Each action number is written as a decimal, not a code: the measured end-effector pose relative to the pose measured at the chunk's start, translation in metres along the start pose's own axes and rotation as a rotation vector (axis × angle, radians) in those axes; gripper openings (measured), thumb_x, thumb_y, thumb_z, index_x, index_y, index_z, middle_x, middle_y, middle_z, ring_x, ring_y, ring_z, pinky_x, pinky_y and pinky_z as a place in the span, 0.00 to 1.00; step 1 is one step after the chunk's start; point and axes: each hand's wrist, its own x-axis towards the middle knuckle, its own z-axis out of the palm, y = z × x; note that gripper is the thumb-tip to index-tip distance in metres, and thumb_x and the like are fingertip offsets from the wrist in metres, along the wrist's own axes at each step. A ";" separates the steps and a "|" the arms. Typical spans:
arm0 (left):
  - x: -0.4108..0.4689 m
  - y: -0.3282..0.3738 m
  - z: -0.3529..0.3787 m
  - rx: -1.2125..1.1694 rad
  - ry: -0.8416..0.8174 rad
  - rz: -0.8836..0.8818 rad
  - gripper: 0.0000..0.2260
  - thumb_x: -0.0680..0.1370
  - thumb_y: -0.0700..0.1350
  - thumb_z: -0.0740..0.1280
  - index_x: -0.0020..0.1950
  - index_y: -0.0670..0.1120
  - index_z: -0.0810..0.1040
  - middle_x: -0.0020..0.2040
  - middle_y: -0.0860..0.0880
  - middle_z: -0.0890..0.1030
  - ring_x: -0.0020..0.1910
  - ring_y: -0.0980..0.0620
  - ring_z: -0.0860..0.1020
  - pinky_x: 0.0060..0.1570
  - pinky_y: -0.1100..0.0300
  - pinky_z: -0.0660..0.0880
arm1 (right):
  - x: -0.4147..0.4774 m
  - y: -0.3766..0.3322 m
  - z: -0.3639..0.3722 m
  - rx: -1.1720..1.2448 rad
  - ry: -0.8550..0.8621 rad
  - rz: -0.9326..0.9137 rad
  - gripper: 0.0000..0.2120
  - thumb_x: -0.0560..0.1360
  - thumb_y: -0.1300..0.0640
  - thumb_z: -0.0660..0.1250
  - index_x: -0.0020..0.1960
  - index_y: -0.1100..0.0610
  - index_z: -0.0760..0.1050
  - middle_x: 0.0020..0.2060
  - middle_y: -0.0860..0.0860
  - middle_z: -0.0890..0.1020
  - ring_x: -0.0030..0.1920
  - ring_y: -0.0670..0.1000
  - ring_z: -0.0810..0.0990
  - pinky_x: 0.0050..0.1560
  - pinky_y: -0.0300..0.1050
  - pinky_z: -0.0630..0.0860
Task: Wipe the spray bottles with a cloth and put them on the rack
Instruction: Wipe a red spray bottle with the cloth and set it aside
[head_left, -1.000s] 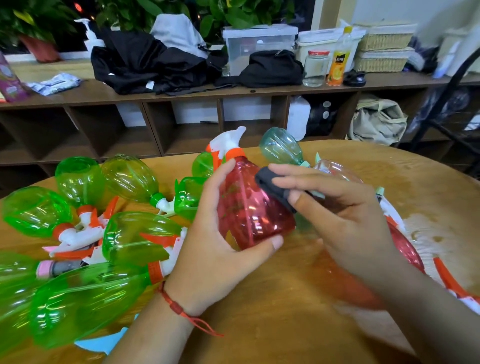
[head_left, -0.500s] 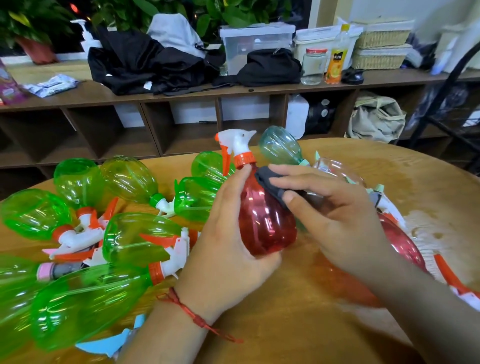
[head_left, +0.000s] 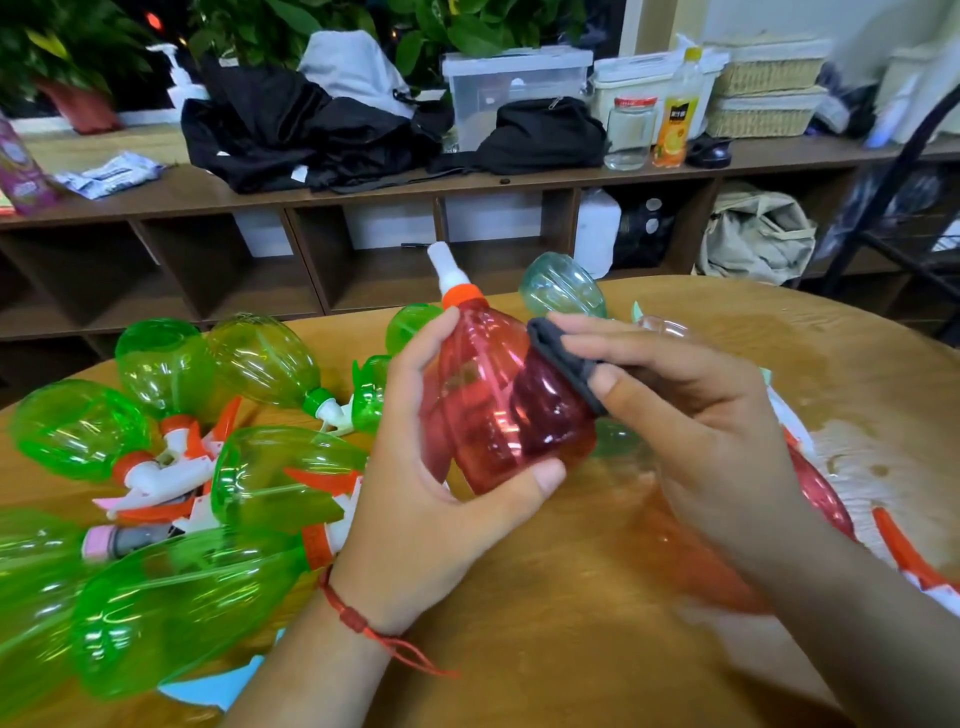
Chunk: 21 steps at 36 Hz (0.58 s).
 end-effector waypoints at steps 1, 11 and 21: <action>-0.001 0.001 0.000 -0.004 -0.028 0.008 0.47 0.69 0.45 0.83 0.83 0.48 0.62 0.77 0.50 0.73 0.74 0.44 0.76 0.68 0.48 0.79 | 0.001 0.000 0.000 0.056 0.013 0.028 0.14 0.81 0.69 0.66 0.63 0.60 0.82 0.64 0.55 0.85 0.69 0.56 0.81 0.65 0.50 0.80; -0.002 -0.001 0.001 0.359 -0.251 0.097 0.51 0.67 0.50 0.86 0.84 0.53 0.61 0.79 0.61 0.67 0.80 0.56 0.68 0.76 0.58 0.70 | 0.006 0.008 -0.006 0.167 0.045 0.155 0.16 0.81 0.73 0.63 0.58 0.59 0.86 0.64 0.55 0.85 0.69 0.57 0.81 0.64 0.52 0.81; 0.007 -0.009 -0.004 0.453 0.089 0.227 0.47 0.68 0.42 0.85 0.82 0.47 0.64 0.79 0.46 0.69 0.80 0.47 0.69 0.78 0.50 0.68 | 0.000 0.012 0.003 -0.033 0.020 0.032 0.14 0.77 0.71 0.71 0.58 0.58 0.85 0.62 0.53 0.86 0.67 0.55 0.82 0.69 0.54 0.78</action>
